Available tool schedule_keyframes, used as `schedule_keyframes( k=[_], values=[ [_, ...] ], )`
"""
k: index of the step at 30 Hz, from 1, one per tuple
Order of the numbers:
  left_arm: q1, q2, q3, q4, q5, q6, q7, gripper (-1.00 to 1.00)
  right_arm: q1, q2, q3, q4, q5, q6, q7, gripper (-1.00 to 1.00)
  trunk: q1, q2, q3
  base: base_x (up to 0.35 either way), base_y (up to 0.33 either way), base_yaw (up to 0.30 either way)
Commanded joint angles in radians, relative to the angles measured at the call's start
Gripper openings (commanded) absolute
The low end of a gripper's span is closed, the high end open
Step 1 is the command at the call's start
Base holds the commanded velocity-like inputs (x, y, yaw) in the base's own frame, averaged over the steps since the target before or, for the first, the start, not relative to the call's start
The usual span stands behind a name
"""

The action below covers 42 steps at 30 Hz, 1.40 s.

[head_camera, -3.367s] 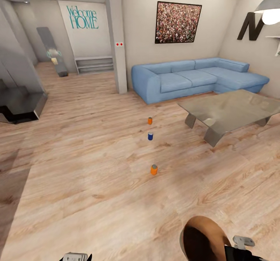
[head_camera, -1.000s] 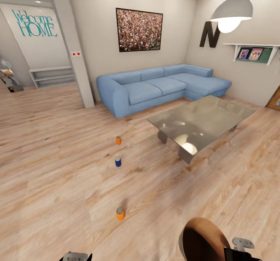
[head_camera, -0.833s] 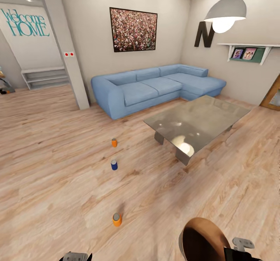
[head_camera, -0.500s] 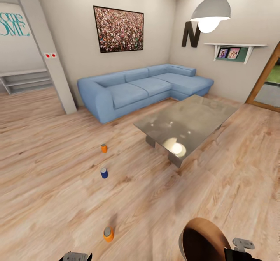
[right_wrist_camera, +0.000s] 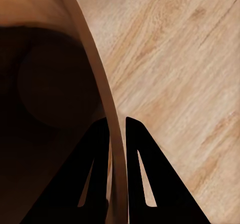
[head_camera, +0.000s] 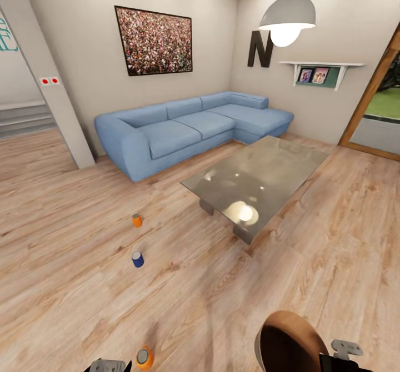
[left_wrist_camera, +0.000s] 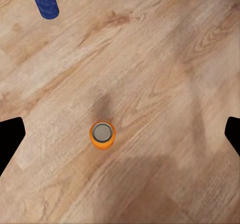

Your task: Put the three can of soda from the living room inside the tash can in the kitchen.

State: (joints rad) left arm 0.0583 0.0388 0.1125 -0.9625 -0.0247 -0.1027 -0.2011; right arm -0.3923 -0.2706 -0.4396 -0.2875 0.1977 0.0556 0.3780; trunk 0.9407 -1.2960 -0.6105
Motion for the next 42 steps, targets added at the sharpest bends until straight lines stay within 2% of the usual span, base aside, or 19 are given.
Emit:
schedule_keyframes(
  k=[1, 6, 8, 10, 13, 14, 15, 16, 20, 25, 26, 33, 35, 42],
  values=[
    [0.0, 0.0, 0.001, 0.0, 0.001, 0.0, 0.0, 1.0, 0.0, 0.001, -0.002, 0.0, -0.006, 0.001, 0.006, -1.0, 0.0, 0.0, 0.0, 0.018, 0.0, -0.003],
    [-0.01, -0.001, 0.004, -0.022, 0.006, 0.032, 0.005, 1.0, 0.0, 0.008, 0.005, -0.003, -0.003, 0.001, 0.006, -1.0, 0.0, 0.0, 0.0, 0.009, 0.0, -0.002],
    [-0.054, 0.0, 0.005, -0.054, 0.007, 0.125, 0.008, 1.0, 0.0, 0.015, 0.007, -0.009, -0.001, 0.002, 0.004, -1.0, 0.0, 0.0, 0.0, 0.003, 0.0, 0.0],
    [-0.136, -0.001, 0.007, -0.098, 0.013, 0.339, 0.007, 1.0, 0.0, 0.02, 0.01, -0.014, 0.0, 0.006, 0.0, -1.0, 0.0, 0.0, 0.0, 0.001, 0.0, 0.0],
    [-0.233, -0.001, 0.008, -0.103, 0.011, 0.491, 0.003, 1.0, -0.001, 0.021, 0.012, -0.016, 0.0, 0.012, -0.001, -1.0, 0.0, 0.0, 0.0, 0.0, 0.0, 0.0],
    [-0.355, -0.002, 0.008, -0.031, 0.012, 0.616, -0.004, 1.0, -0.004, 0.021, 0.013, -0.017, 0.002, 0.029, 0.0, -1.0, 0.0, 0.0, 0.0, 0.0, 0.0, 0.0],
    [-0.38, -0.002, 0.008, -0.003, 0.012, 0.632, -0.007, 1.0, -0.006, 0.022, 0.013, -0.017, 0.003, 0.039, 0.0, -1.0, 0.0, 0.0, 0.0, 0.0, 0.0, 0.0],
    [-0.445, -0.002, 0.008, 0.093, 0.015, 0.661, -0.019, 1.0, -0.01, 0.022, 0.014, -0.019, 0.004, 0.09, 0.0, -1.0, 0.0, 0.0, 0.0, 0.0, 0.0, 0.0],
    [-0.494, -0.004, 0.005, 0.203, 0.018, 0.667, -0.032, 1.0, -0.017, 0.021, 0.019, -0.023, 0.004, 0.162, 0.0, -1.0, 0.0, 0.0, 0.0, 0.0, 0.0, 0.0],
    [-0.521, -0.003, 0.004, 0.294, 0.014, 0.611, -0.042, 1.0, -0.05, 0.014, 0.025, -0.069, 0.006, 0.273, 0.001, -1.0, 0.0, 0.0, 0.0, 0.0, 0.0, 0.0],
    [-0.523, -0.003, 0.005, 0.315, 0.014, 0.596, -0.043, 1.0, -0.055, 0.012, 0.026, -0.093, 0.006, 0.32, 0.001, -1.0, 0.0, 0.0, 0.0, 0.0, 0.0, 0.0],
    [-0.527, -0.002, 0.007, 0.365, 0.018, 0.549, -0.044, 1.0, -0.067, 0.01, 0.027, -0.219, 0.005, 0.48, 0.002, -1.0, 0.0, 0.0, 0.0, 0.0, 0.0, 0.0],
    [-0.527, -0.002, 0.007, 0.372, 0.017, 0.524, -0.044, 1.0, -0.094, 0.008, 0.028, -0.258, 0.005, 0.55, 0.002, -1.0, 0.0, 0.0, 0.0, 0.0, 0.0, 0.0],
    [-0.528, -0.002, 0.007, 0.375, 0.016, 0.508, -0.043, 1.0, -0.14, 0.006, 0.037, -0.295, 0.006, 0.664, 0.002, -1.0, 0.0, 0.0, 0.0, 0.0, 0.0, 0.0]
  ],
)
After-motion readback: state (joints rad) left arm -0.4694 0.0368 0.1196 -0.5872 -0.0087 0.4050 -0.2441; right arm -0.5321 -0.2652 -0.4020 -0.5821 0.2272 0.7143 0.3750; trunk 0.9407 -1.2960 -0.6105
